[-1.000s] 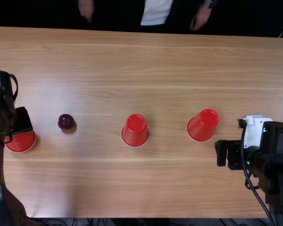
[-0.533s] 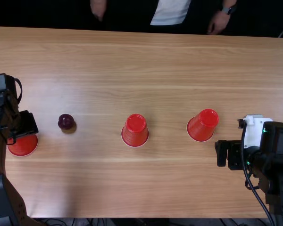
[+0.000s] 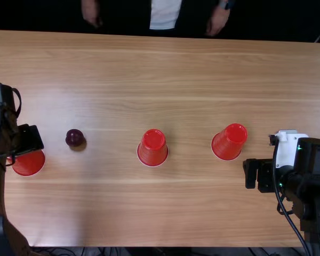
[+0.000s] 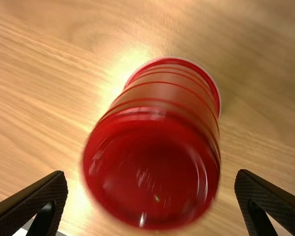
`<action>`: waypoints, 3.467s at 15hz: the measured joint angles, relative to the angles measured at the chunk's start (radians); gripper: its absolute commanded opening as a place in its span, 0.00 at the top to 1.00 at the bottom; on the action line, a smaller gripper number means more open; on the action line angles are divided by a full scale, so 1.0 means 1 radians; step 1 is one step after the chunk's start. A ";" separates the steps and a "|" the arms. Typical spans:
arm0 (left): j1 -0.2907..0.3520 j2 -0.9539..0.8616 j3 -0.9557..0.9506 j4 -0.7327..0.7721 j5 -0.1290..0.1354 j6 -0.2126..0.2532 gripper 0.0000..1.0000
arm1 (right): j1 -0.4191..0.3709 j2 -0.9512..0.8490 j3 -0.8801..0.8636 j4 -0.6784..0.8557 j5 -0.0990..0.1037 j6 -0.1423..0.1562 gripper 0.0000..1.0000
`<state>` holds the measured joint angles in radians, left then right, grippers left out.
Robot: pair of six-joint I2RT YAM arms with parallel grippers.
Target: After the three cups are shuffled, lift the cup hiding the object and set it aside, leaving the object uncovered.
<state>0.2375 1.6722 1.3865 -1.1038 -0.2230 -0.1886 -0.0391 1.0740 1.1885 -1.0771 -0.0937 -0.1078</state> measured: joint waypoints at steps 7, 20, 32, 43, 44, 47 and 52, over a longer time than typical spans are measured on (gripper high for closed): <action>-0.070 -0.309 0.018 -0.004 -0.004 0.000 0.00 | 0.000 0.000 0.000 -0.001 0.000 0.000 0.00; -0.284 -0.607 0.004 -0.267 0.146 0.000 0.00 | 0.000 -0.006 0.000 -0.050 0.000 -0.002 0.00; -0.283 -1.278 -0.697 0.111 0.177 -0.003 0.00 | 0.007 -0.554 -0.335 0.150 -0.003 0.027 0.00; -0.255 -1.660 -1.031 0.378 0.174 -0.003 0.00 | 0.006 -1.061 -0.728 0.330 -0.003 0.028 0.00; -0.255 -1.660 -1.041 0.387 0.174 -0.003 0.00 | 0.006 -1.061 -0.740 0.331 -0.003 0.028 0.00; -0.255 -1.661 -1.069 0.588 0.178 -0.002 0.00 | 0.006 -1.061 -0.766 0.492 -0.003 0.028 0.00; -0.256 -1.661 -1.241 0.861 0.230 -0.002 0.00 | 0.006 -1.061 -0.918 0.952 -0.003 0.028 0.00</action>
<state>-0.0181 0.0116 0.1452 -0.2432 0.0074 -0.1902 -0.0326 0.0128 0.2703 -0.1253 -0.0967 -0.0799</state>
